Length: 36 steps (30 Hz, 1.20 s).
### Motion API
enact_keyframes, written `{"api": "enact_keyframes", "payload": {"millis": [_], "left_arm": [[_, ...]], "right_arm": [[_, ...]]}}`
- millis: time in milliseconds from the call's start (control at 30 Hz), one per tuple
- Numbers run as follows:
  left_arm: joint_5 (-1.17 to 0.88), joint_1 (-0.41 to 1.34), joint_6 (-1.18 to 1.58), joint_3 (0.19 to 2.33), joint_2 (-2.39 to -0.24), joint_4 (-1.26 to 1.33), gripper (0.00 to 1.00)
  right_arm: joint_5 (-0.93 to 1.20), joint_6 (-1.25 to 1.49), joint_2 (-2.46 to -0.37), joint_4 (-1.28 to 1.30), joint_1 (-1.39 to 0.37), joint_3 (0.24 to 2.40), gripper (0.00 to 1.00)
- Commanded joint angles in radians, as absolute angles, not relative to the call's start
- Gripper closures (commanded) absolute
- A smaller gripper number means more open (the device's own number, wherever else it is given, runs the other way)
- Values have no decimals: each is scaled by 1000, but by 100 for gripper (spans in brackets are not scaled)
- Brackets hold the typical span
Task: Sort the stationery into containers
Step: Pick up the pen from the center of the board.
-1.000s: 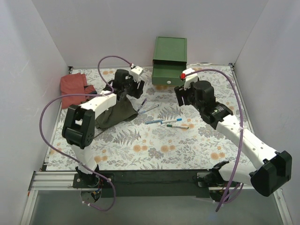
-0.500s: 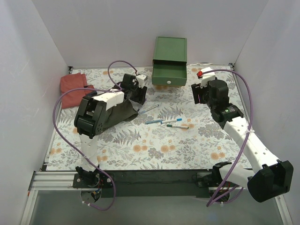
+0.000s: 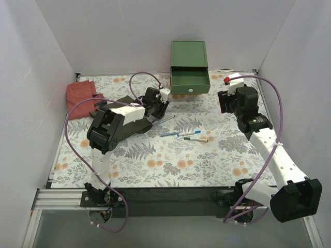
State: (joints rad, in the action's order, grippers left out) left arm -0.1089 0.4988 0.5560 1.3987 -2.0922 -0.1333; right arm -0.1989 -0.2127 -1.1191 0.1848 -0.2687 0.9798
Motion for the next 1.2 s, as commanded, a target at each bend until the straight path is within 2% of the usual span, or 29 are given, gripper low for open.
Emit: {"api": "enact_keyframes", "payload": {"millis": [0, 167, 300, 400, 433, 633, 800, 933, 1067, 1167], "left_arm": [[-26, 495, 534, 1344, -2059, -129, 65], [-23, 494, 509, 1296, -2005, -118, 66], [-15, 494, 462, 1249, -1996, -114, 73], [-28, 494, 428, 1223, -1987, -115, 85], [-35, 494, 425, 1218, -1968, -120, 100], [-208, 442, 445, 1241, -1725, -175, 100], [-317, 426, 359, 1295, -1493, -181, 100], [-423, 422, 276, 1351, -1469, -109, 100], [-584, 422, 158, 1469, -1557, -65, 98], [-629, 422, 102, 1442, -1594, 80, 97]], "right_arm": [[-190, -215, -1089, 161, -250, 980, 30], [-183, -207, -1066, 161, -248, 956, 30], [-183, -206, -1071, 161, -245, 954, 30], [-181, -204, -1086, 163, -245, 968, 31], [-183, -206, -1092, 161, -245, 971, 31], [-206, -213, -1103, 161, -239, 1006, 32], [-215, -213, -1108, 155, -233, 996, 33], [-219, -193, -1124, 147, -230, 994, 33], [-209, -205, -1134, 132, -229, 989, 34], [-216, -219, -1132, 123, -226, 994, 35]]}}
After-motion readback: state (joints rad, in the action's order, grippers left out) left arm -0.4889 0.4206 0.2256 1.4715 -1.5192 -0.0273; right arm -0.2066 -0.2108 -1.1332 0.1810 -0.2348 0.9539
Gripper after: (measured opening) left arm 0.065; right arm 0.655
